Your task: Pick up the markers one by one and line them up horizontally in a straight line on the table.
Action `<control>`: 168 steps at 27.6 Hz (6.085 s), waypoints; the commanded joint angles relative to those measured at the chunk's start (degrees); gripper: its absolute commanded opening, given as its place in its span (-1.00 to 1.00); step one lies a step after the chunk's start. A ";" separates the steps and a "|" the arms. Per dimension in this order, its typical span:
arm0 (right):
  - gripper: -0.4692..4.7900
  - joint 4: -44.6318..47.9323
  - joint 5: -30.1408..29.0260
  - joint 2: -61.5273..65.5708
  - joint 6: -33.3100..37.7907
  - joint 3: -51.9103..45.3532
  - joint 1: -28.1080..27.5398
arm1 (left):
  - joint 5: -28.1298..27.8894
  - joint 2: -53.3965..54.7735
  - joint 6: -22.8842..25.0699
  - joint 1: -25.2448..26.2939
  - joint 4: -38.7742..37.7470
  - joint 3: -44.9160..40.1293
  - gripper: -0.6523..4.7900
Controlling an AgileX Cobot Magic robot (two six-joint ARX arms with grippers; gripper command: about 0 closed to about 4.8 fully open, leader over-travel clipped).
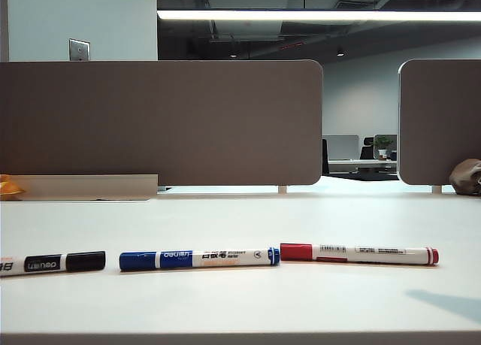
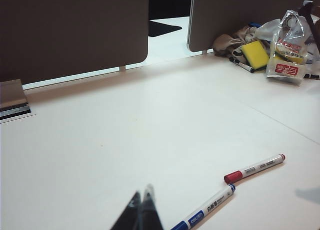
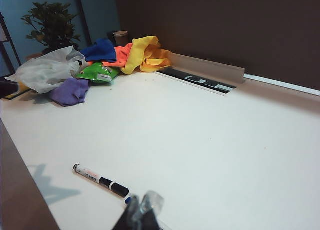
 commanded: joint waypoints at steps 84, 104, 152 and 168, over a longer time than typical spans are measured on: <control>-0.84 5.73 3.67 0.22 -3.89 -27.19 0.04 | -8.33 0.07 0.94 0.09 12.74 -23.37 -0.78; -0.84 8.90 4.22 0.15 -3.91 -27.17 0.02 | -8.33 0.07 0.94 0.09 12.74 -23.37 -0.78; -0.84 6.80 2.27 -24.20 -3.91 -27.19 -42.40 | -8.33 -3.06 0.96 13.09 15.04 -24.17 -0.78; -0.84 6.78 2.27 -24.70 -3.91 -27.19 -46.88 | -8.35 -3.06 0.94 23.91 15.04 -24.17 -0.78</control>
